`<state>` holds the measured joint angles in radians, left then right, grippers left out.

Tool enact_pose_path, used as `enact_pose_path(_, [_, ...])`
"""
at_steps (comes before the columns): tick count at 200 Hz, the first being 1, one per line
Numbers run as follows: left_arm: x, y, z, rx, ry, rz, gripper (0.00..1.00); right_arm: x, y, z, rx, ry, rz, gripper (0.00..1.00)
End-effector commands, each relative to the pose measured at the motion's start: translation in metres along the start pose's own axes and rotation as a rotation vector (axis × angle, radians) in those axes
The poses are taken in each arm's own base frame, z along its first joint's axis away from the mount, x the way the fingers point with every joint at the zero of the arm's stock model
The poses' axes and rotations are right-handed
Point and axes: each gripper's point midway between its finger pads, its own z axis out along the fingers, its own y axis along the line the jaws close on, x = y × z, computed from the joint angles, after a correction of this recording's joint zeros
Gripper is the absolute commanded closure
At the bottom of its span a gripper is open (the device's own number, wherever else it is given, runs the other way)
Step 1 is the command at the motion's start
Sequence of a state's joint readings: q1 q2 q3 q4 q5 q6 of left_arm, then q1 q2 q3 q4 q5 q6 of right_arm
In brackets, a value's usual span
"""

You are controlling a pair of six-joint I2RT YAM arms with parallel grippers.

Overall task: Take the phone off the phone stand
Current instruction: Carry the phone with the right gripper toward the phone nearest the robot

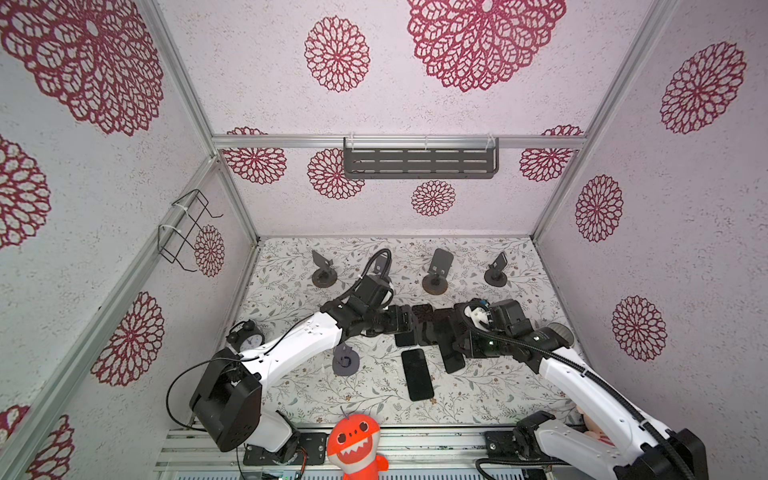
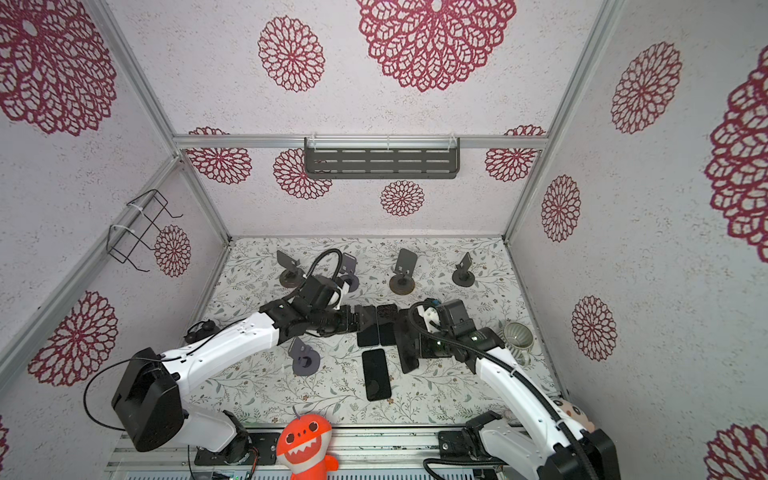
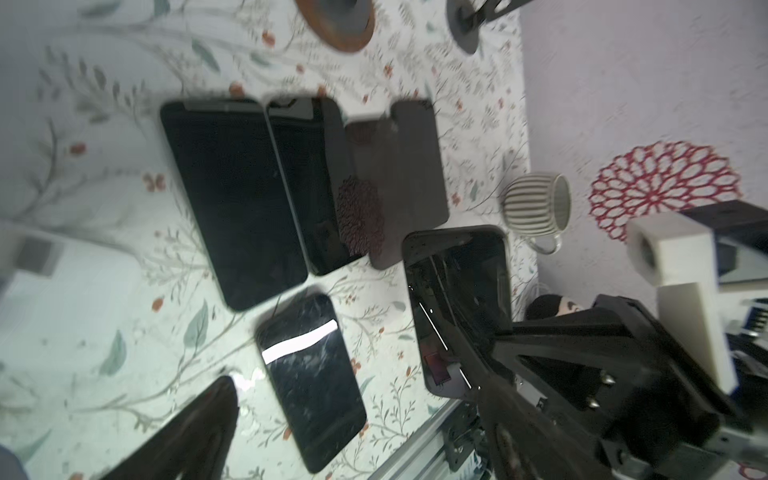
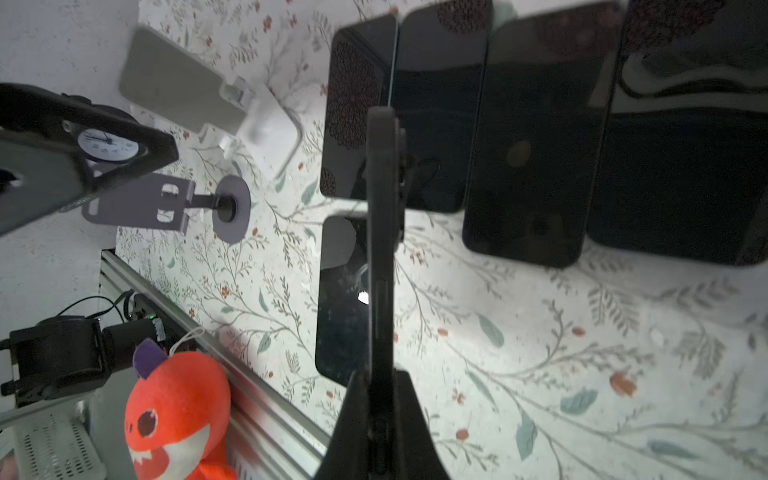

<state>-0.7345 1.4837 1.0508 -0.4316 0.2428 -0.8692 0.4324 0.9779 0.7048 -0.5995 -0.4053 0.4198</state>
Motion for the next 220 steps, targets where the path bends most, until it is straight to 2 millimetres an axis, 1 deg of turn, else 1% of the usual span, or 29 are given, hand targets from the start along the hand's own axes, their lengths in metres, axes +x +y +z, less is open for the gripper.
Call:
enact_pose_path(1, [0.002, 0.001, 0.0, -0.017, -0.049, -0.063, 0.06, 0.019, 0.008, -0.003, -0.062, 0.037, 0.077, 1.0])
enact_pose_path(12, [0.009, 0.006, 0.005, -0.041, -0.042, -0.067, 0.06, 0.027, 0.004, 0.001, -0.061, 0.055, 0.096, 1.0])
enact_pose_path(29, [0.018, 0.006, 0.015, -0.043, -0.02, -0.081, 0.06, 0.036, 0.0, 0.008, -0.075, 0.067, 0.112, 1.0])
enact_pose_path(60, [0.028, 0.004, 0.031, -0.046, 0.01, -0.075, 0.04, 0.04, 0.002, 0.02, -0.141, 0.046, 0.105, 1.0])
enact_pose_path(90, [0.037, 0.01, 0.042, -0.054, 0.034, -0.102, 0.04, 0.041, -0.001, 0.027, -0.16, 0.028, 0.102, 1.0])
enact_pose_path(146, [0.047, 0.018, 0.054, -0.062, 0.068, -0.123, 0.0, 0.041, -0.005, 0.037, -0.177, 0.014, 0.115, 1.0])
enact_pose_path(220, [0.061, 0.027, 0.066, -0.083, 0.12, -0.13, 0.02, 0.049, -0.01, 0.05, -0.195, 0.021, 0.148, 1.0])
